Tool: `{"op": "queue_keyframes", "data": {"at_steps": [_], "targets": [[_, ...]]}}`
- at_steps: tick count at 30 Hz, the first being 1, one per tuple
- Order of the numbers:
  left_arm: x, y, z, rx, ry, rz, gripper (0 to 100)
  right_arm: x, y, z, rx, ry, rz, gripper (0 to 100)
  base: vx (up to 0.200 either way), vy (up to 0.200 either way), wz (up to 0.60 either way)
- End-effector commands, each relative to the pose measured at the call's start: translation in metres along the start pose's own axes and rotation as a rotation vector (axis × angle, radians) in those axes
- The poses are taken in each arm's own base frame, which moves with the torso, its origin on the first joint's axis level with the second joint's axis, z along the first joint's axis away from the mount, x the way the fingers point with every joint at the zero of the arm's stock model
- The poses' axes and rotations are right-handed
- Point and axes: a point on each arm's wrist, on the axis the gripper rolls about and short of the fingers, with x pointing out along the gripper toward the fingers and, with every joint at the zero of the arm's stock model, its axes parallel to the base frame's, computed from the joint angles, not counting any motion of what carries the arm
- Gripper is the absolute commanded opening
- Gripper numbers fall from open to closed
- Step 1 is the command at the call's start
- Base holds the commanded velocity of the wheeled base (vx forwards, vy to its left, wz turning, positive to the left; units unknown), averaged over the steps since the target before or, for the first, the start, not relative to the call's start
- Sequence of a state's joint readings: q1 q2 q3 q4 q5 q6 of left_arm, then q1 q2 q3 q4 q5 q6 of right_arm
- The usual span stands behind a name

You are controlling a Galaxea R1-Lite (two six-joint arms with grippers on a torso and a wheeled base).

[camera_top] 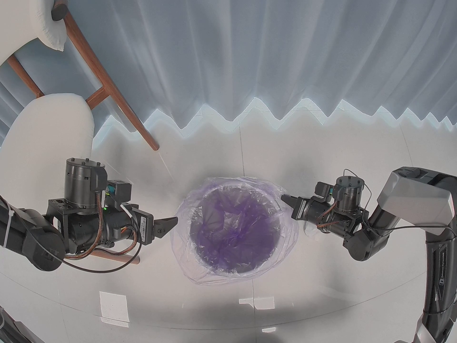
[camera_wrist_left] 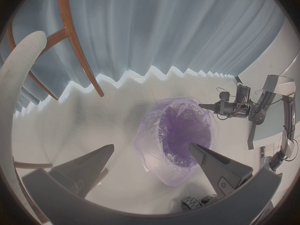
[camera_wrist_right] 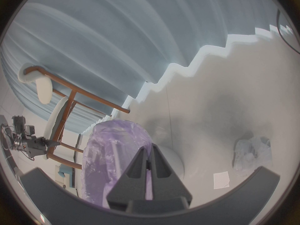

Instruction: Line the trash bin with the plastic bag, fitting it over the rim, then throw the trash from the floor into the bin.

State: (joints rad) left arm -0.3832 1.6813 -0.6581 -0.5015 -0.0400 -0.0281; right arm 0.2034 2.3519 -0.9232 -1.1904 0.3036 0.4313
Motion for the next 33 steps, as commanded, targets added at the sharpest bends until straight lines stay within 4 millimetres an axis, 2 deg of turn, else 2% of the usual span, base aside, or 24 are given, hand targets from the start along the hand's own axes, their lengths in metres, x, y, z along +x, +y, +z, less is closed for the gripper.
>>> {"op": "queue_keyframes", "data": {"at_steps": [1,4,16,21,24,27,29,30,31,32,33], "targets": [[0.001,0.000,-0.001,0.001,0.003,0.000,100,0.001,-0.010,-0.003,0.028,0.002,-0.027,0,0.000,0.000,0.00],[0.001,0.000,-0.002,0.002,0.008,-0.001,100,0.002,-0.012,-0.003,0.059,0.001,-0.033,0,0.000,0.000,0.00],[0.002,0.000,-0.007,-0.001,0.034,0.002,100,0.017,-0.029,-0.034,0.083,0.048,-0.103,0,0.000,0.000,0.00],[0.000,0.000,-0.017,-0.014,0.069,-0.017,100,0.024,-0.033,-0.040,0.083,0.048,-0.111,0,0.000,0.000,0.00],[-0.006,0.005,-0.032,-0.049,0.106,-0.095,100,0.026,-0.035,-0.042,0.083,0.048,-0.111,0,0.000,0.000,0.00],[-0.013,0.007,-0.050,-0.099,0.121,-0.127,100,0.021,-0.030,-0.034,0.083,0.031,-0.103,0,0.000,0.000,0.00],[-0.017,0.006,-0.061,-0.162,0.096,-0.128,100,0.013,-0.023,-0.019,0.092,0.004,-0.097,0,0.000,0.000,0.00],[-0.017,0.006,-0.062,-0.168,0.096,-0.129,100,0.012,-0.022,-0.018,0.093,0.002,-0.094,0,0.000,0.000,0.00],[-0.021,0.005,-0.071,-0.228,0.055,-0.134,100,0.004,-0.013,-0.004,0.125,-0.022,-0.082,0,0.000,0.000,0.00],[-0.021,0.005,-0.071,-0.228,0.055,-0.134,100,0.004,-0.013,-0.004,0.125,-0.022,-0.082,0,0.000,0.000,0.00],[-0.021,0.006,-0.081,-0.277,0.025,-0.134,100,-0.003,-0.007,0.006,0.154,-0.040,-0.073,0,0.000,0.000,0.00]]}}
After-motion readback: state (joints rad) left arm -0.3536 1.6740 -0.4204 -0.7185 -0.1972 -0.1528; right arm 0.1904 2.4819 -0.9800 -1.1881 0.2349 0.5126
